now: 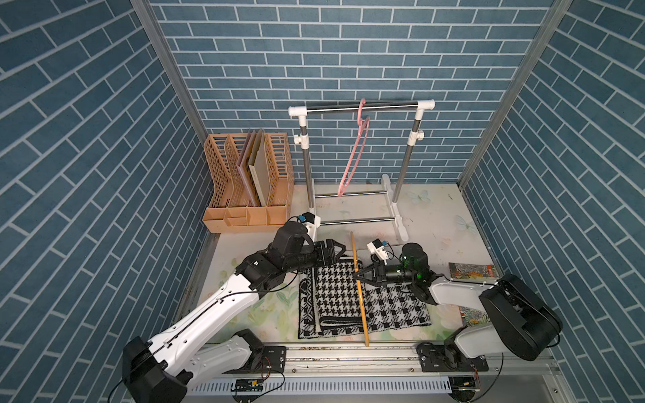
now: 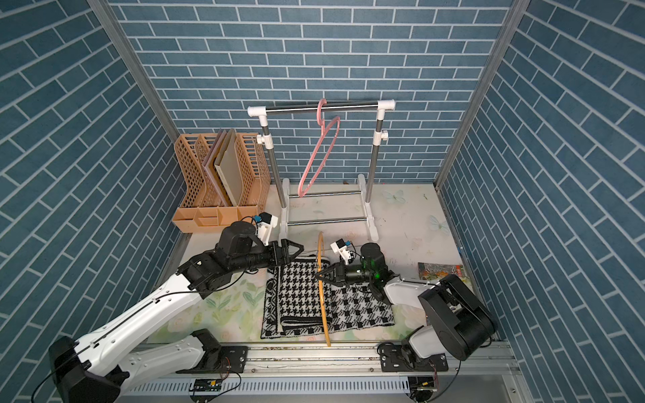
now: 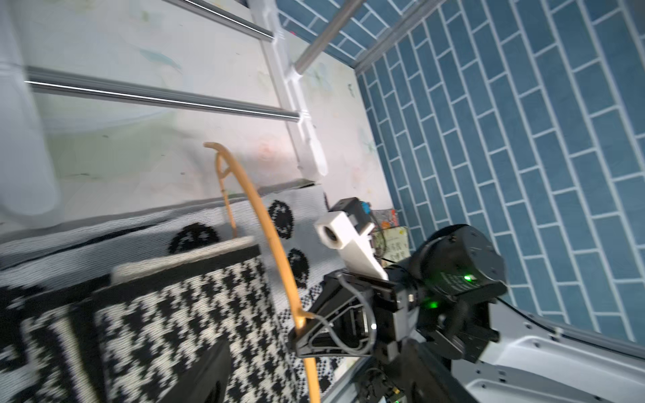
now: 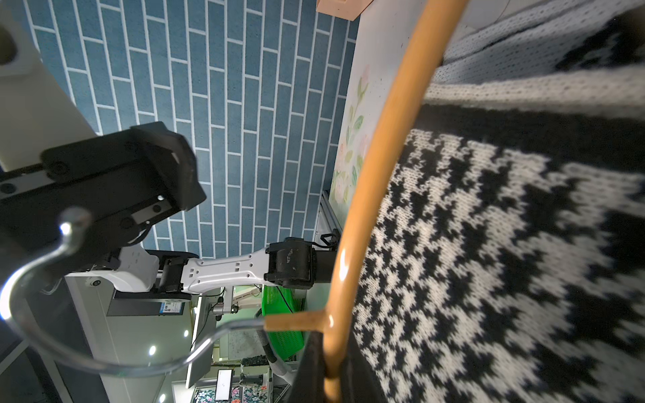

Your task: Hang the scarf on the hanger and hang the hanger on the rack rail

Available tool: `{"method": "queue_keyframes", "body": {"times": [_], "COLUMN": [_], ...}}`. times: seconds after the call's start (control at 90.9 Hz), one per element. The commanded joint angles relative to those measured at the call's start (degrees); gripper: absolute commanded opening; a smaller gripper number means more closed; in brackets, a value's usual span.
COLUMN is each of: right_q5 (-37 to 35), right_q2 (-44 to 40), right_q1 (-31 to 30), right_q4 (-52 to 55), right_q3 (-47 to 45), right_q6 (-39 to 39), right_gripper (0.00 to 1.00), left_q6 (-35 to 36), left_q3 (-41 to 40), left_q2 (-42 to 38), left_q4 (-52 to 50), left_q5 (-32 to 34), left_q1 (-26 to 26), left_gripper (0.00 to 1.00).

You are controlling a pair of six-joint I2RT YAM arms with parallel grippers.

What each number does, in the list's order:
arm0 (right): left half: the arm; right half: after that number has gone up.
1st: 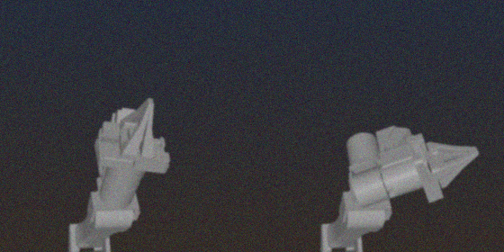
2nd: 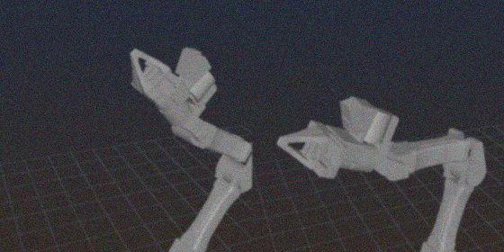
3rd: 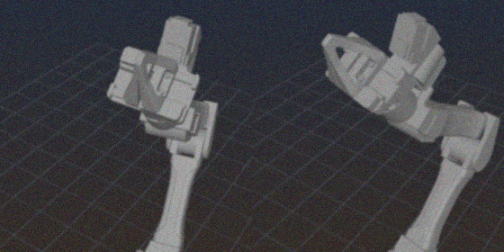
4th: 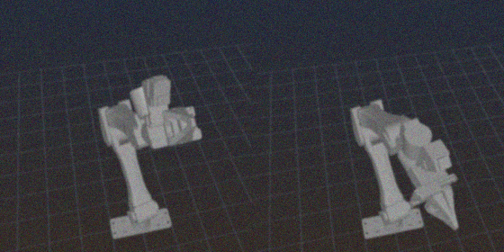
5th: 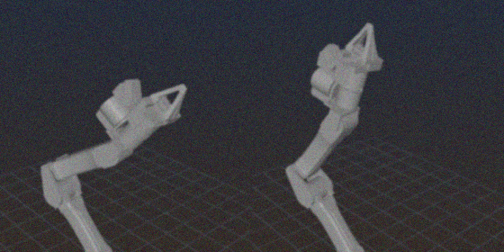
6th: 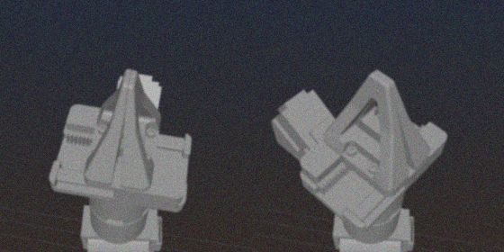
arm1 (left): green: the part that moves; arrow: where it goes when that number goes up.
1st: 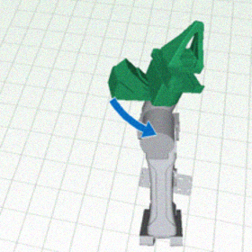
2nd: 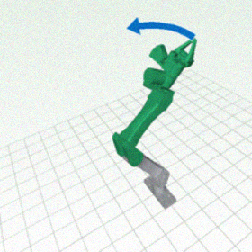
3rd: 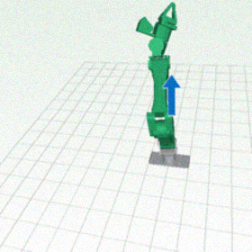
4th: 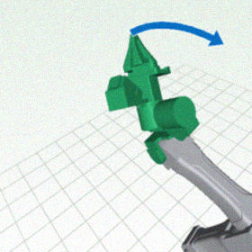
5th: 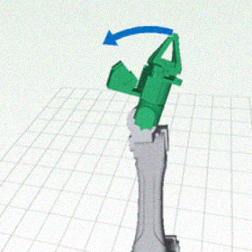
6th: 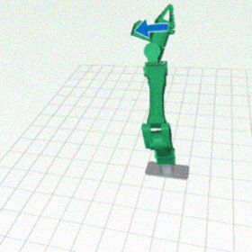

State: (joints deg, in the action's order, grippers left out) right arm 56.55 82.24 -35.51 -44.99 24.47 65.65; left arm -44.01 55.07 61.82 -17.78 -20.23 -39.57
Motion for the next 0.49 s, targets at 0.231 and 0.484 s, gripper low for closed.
{"method": "queue_keyframes", "body": {"times": [0.231,0.484], "right_q5": [-2.86,-4.66], "right_q2": [-1.45,-2.02], "right_q1": [0.35,0.4], "right_q4": [6.06,7.07], "right_q3": [-1.5,-2.14], "right_q6": [-3.85,-3.9], "right_gripper": [0.0,0.0], "left_q6": [8.15,7.24], "left_q3": [17.17,29.33], "left_q2": [14.97,23.22], "left_q4": [-10.01,-31.21], "left_q5": [-2.26,8.24], "left_q1": [-2.97,-9.11], "left_gripper": [0.74,0.68]}}
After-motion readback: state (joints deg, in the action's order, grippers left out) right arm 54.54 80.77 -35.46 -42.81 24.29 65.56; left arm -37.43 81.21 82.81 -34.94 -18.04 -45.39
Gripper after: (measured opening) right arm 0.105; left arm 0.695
